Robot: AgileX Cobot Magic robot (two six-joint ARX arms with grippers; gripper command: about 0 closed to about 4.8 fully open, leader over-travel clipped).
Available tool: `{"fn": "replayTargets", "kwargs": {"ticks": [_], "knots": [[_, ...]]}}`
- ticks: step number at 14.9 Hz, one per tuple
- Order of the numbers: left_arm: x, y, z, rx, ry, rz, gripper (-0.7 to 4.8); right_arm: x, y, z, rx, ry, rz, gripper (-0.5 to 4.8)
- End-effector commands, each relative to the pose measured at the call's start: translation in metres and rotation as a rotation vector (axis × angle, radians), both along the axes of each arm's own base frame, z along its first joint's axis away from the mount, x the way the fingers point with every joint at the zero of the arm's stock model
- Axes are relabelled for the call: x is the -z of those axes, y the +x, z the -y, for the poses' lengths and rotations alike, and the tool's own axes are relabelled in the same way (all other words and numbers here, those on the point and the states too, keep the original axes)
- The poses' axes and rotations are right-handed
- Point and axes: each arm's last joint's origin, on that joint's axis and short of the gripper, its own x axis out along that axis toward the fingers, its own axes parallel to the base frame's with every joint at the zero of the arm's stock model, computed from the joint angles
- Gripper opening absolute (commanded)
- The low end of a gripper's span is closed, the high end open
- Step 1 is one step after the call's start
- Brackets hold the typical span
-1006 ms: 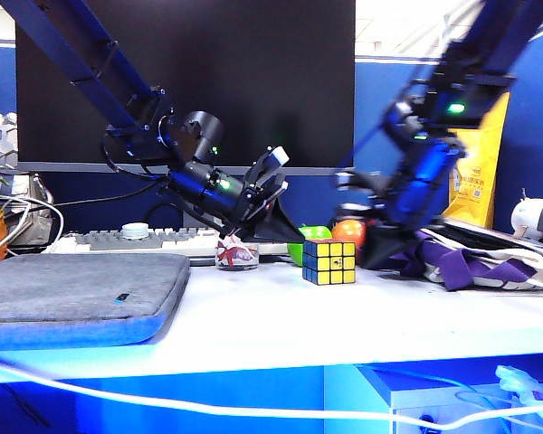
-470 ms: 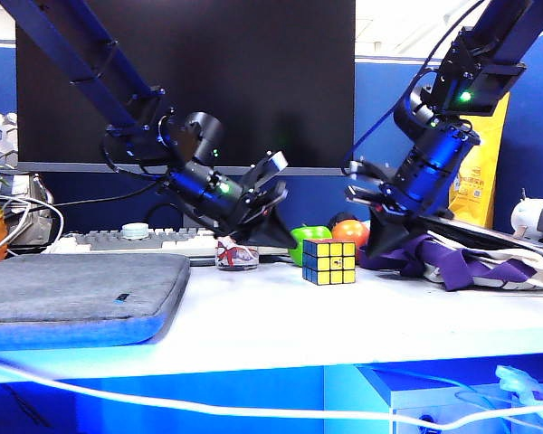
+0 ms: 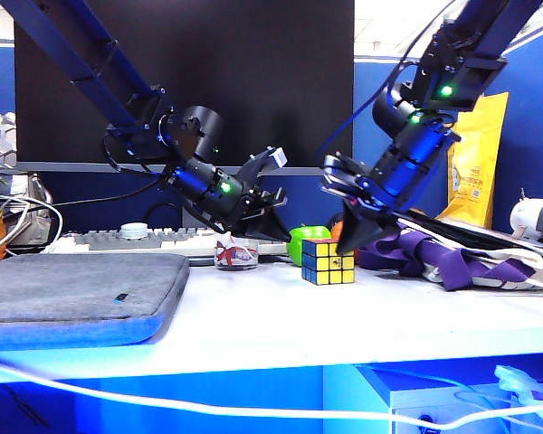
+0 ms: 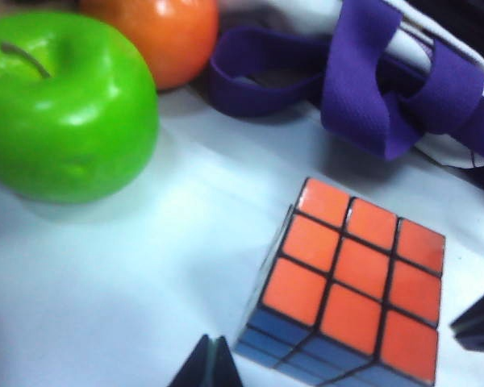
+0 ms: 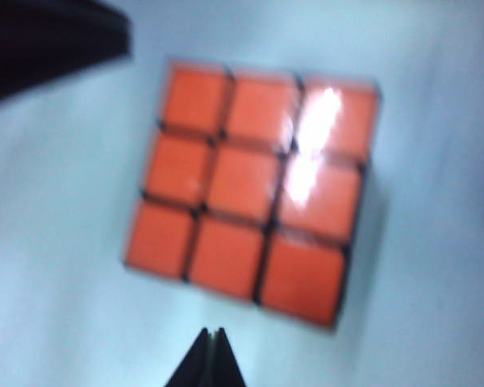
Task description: Rotate the Rubik's Cube so that its red face is facing towards you.
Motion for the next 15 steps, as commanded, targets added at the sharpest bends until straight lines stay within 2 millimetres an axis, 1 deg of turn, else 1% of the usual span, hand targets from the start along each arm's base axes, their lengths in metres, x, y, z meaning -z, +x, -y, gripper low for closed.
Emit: {"fn": "replayTargets", "kwargs": {"ticks": [1, 3, 5, 8, 10, 11, 13, 14, 15], "knots": [[-0.001, 0.001, 0.001, 0.021, -0.029, -0.005, -0.05, -0.01, 0.007, 0.001, 0.038, -0.01, 0.1, -0.01], [0.001, -0.001, 0.003, 0.059, -0.08, -0.061, -0.05, -0.012, 0.009, 0.001, 0.052, -0.017, 0.135, -0.01], [0.002, -0.007, 0.011, 0.109, -0.097, -0.101, -0.05, -0.013, 0.014, 0.001, 0.056, -0.001, 0.193, -0.01], [0.005, -0.015, 0.021, 0.141, -0.093, -0.159, -0.06, 0.0, 0.019, 0.001, 0.065, -0.025, 0.191, -0.01], [0.006, -0.016, 0.022, 0.147, -0.072, -0.156, -0.06, -0.002, 0.019, 0.001, 0.059, -0.03, 0.196, -0.01], [0.006, -0.016, 0.022, 0.137, -0.067, -0.152, -0.06, -0.008, 0.02, 0.0, 0.06, -0.024, 0.216, -0.01], [0.004, -0.012, 0.018, 0.051, -0.006, -0.1, -0.06, -0.027, 0.023, -0.001, 0.058, -0.01, 0.249, -0.01], [0.004, -0.011, 0.017, 0.026, 0.036, -0.051, -0.06, -0.041, 0.024, -0.001, 0.049, -0.006, 0.235, -0.01], [0.004, -0.01, 0.016, 0.014, 0.058, -0.019, -0.06, -0.046, 0.022, -0.002, 0.047, -0.009, 0.228, -0.01]]}}
